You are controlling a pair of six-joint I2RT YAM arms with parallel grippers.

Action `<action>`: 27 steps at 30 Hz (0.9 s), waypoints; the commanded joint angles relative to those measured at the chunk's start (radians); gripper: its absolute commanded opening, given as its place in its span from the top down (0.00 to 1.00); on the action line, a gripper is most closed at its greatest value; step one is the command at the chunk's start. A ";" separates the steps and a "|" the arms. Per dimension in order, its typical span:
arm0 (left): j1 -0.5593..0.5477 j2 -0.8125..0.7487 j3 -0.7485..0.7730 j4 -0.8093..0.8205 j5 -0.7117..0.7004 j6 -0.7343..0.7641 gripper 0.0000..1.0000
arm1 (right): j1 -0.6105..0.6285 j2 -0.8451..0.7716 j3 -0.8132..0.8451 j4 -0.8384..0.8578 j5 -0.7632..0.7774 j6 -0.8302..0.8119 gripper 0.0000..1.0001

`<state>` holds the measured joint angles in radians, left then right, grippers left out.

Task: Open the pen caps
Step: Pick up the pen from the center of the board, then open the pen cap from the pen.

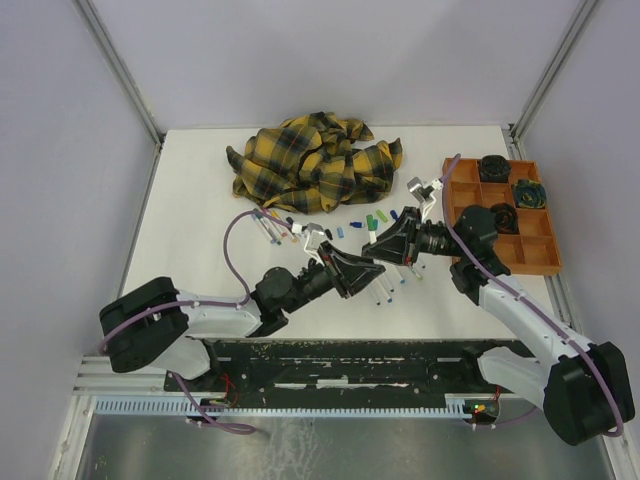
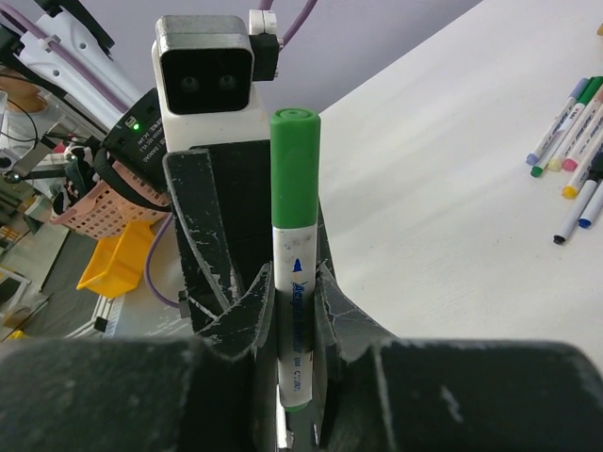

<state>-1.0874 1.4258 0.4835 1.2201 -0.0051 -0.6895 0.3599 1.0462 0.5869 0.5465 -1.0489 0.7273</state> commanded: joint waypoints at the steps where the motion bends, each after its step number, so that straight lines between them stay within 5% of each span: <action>1: 0.019 -0.065 -0.029 0.011 0.026 0.002 0.56 | 0.005 -0.018 0.076 -0.085 -0.007 -0.083 1.00; 11: 0.142 -0.259 -0.089 -0.098 0.143 0.005 0.32 | 0.005 -0.002 0.181 -0.490 -0.067 -0.384 1.00; 15: 0.200 -0.280 -0.045 -0.171 0.212 -0.016 0.20 | 0.005 -0.002 0.188 -0.532 -0.095 -0.430 1.00; 27: 0.255 -0.126 0.109 -0.114 0.365 -0.112 0.21 | 0.006 0.008 0.190 -0.558 -0.112 -0.463 1.00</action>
<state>-0.8371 1.2503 0.5293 1.0340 0.2878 -0.7357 0.3599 1.0500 0.7330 -0.0086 -1.1450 0.2920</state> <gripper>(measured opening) 0.803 0.210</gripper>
